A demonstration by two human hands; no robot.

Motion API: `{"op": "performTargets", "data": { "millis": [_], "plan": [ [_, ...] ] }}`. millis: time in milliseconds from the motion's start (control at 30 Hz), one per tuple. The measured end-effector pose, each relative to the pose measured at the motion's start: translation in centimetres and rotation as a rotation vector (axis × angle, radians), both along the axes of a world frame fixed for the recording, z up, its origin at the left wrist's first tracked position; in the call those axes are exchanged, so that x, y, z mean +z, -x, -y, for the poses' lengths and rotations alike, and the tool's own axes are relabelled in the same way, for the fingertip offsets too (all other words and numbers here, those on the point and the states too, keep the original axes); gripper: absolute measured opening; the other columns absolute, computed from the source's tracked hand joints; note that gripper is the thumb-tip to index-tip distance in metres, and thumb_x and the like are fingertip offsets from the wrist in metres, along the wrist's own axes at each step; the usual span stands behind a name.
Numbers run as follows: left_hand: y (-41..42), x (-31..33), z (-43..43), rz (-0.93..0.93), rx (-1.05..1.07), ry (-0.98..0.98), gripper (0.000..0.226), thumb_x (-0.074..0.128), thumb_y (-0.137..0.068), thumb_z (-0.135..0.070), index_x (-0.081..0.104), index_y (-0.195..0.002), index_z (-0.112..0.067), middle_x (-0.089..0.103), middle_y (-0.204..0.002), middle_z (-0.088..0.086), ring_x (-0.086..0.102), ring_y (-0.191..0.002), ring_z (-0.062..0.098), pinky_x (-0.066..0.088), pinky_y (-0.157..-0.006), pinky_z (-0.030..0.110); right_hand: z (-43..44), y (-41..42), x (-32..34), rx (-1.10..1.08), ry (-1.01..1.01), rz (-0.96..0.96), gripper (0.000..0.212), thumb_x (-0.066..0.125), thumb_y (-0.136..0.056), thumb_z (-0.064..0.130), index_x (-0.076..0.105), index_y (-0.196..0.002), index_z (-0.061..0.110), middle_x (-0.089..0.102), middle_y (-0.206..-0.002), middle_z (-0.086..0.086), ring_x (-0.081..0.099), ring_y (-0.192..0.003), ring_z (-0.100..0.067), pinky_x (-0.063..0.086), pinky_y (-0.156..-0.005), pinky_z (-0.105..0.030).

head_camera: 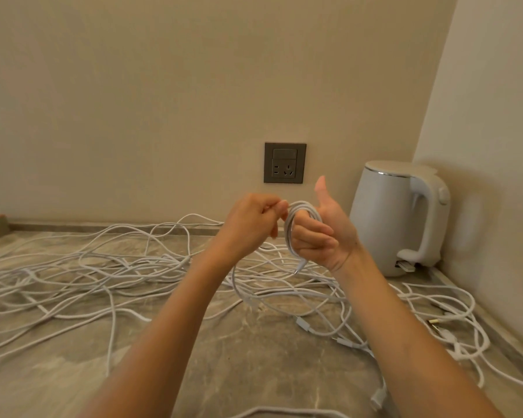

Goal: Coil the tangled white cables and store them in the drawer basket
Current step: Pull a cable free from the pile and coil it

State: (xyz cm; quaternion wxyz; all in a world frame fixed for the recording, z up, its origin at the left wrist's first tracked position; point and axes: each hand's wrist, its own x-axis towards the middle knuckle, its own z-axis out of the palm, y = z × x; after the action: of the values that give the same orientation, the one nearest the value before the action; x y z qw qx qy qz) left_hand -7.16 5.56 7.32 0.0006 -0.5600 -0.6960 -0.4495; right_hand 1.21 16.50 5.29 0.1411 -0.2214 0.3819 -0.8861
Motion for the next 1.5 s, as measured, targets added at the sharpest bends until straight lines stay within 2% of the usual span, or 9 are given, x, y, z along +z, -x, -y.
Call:
{"op": "performTargets", "data": {
  "millis": [100,233,433,600,933,1033,1133,1233,1500],
  "plan": [
    [-0.4,-0.1,-0.2,0.147,-0.065,0.032,0.035,0.041,-0.098,-0.019,0.055,-0.066,-0.013,0.054,-0.053,0.003,0.037,-0.031,-0.002,0.028,-0.043,0.019,0.4,-0.2,-0.2,-0.006,0.093,0.018,0.079,0.014,-0.079,0.078,0.042,-0.052,0.009,0.038,-0.044,-0.008,0.02,-0.03,-0.01,0.024,-0.035,-0.018],
    [-0.6,-0.4,-0.3,0.269,-0.114,0.098,0.033,0.034,-0.1,-0.018,0.051,-0.072,-0.012,0.053,-0.055,0.008,0.034,-0.028,0.001,0.026,-0.034,0.014,0.3,-0.2,-0.4,-0.056,0.136,0.04,0.08,0.014,-0.082,0.075,0.043,-0.05,0.008,0.039,-0.043,-0.008,0.035,-0.035,-0.016,0.036,-0.04,-0.022],
    [-0.9,-0.8,-0.6,0.246,-0.085,0.12,0.035,0.03,-0.101,-0.021,0.048,-0.072,-0.015,0.047,-0.049,0.003,0.035,-0.028,0.0,0.025,-0.032,0.01,-1.0,0.0,-0.1,-0.121,0.046,0.076,0.088,0.014,-0.082,0.074,0.053,-0.044,0.005,0.057,-0.044,-0.014,0.05,-0.035,-0.02,0.047,-0.042,-0.023],
    [-0.7,-1.0,-0.6,0.128,0.008,0.119,0.036,0.032,-0.1,-0.021,0.043,-0.066,-0.018,0.048,-0.051,0.003,0.039,-0.039,0.004,0.03,-0.042,0.019,0.3,-0.5,1.6,-0.671,-0.2,0.283,0.092,0.005,-0.086,0.073,0.035,-0.023,0.013,0.032,-0.024,0.0,0.032,-0.022,-0.008,0.034,-0.03,-0.013],
    [-1.2,-0.8,-0.3,0.04,0.023,0.101,0.033,0.032,-0.1,-0.023,0.041,-0.069,-0.017,0.05,-0.065,0.011,0.04,-0.059,0.018,0.034,-0.062,0.031,0.5,0.4,0.9,-1.315,-0.322,0.459,0.082,0.022,-0.095,0.062,0.032,-0.027,0.017,0.029,-0.034,-0.001,0.031,-0.029,-0.011,0.03,-0.042,-0.022],
    [-1.5,-0.7,-0.3,-0.051,0.017,0.194,0.03,0.028,-0.101,-0.029,0.042,-0.078,-0.016,0.059,-0.083,0.021,0.044,-0.067,0.025,0.032,-0.064,0.031,0.8,0.4,1.0,-1.352,-0.255,0.47,0.083,0.023,-0.097,0.058,0.031,-0.024,0.018,0.028,-0.033,0.0,0.029,-0.027,-0.01,0.027,-0.037,-0.018],
    [-1.2,-0.9,-0.3,-0.121,-0.003,0.27,0.027,0.031,-0.1,-0.033,0.041,-0.08,-0.018,0.059,-0.079,0.014,0.041,-0.059,0.015,0.031,-0.063,0.031,0.9,0.4,1.1,-1.374,-0.228,0.469,0.084,0.021,-0.097,0.058,0.031,-0.023,0.019,0.027,-0.029,0.001,0.027,-0.026,-0.008,0.025,-0.035,-0.016],
    [-0.9,-1.0,-0.4,-0.202,0.043,0.268,0.025,0.032,-0.1,-0.028,0.04,-0.08,-0.016,0.057,-0.084,0.014,0.047,-0.071,0.024,0.027,-0.062,0.03,1.0,0.6,1.1,-1.35,-0.216,0.488,0.082,0.023,-0.097,0.058,0.033,-0.025,0.018,0.029,-0.031,0.001,0.03,-0.027,-0.008,0.028,-0.036,-0.018],
    [0.5,-0.4,-0.2,-0.068,0.288,-0.065,0.025,0.032,-0.101,-0.02,0.05,-0.087,-0.008,0.054,-0.072,0.007,0.048,-0.065,0.022,0.028,-0.059,0.027,1.7,0.4,1.9,-1.042,-0.244,0.311,0.045,0.034,-0.099,0.042,0.058,-0.076,0.012,0.05,-0.056,0.0,0.047,-0.059,-0.012,0.038,-0.07,-0.029]
  ]
}}
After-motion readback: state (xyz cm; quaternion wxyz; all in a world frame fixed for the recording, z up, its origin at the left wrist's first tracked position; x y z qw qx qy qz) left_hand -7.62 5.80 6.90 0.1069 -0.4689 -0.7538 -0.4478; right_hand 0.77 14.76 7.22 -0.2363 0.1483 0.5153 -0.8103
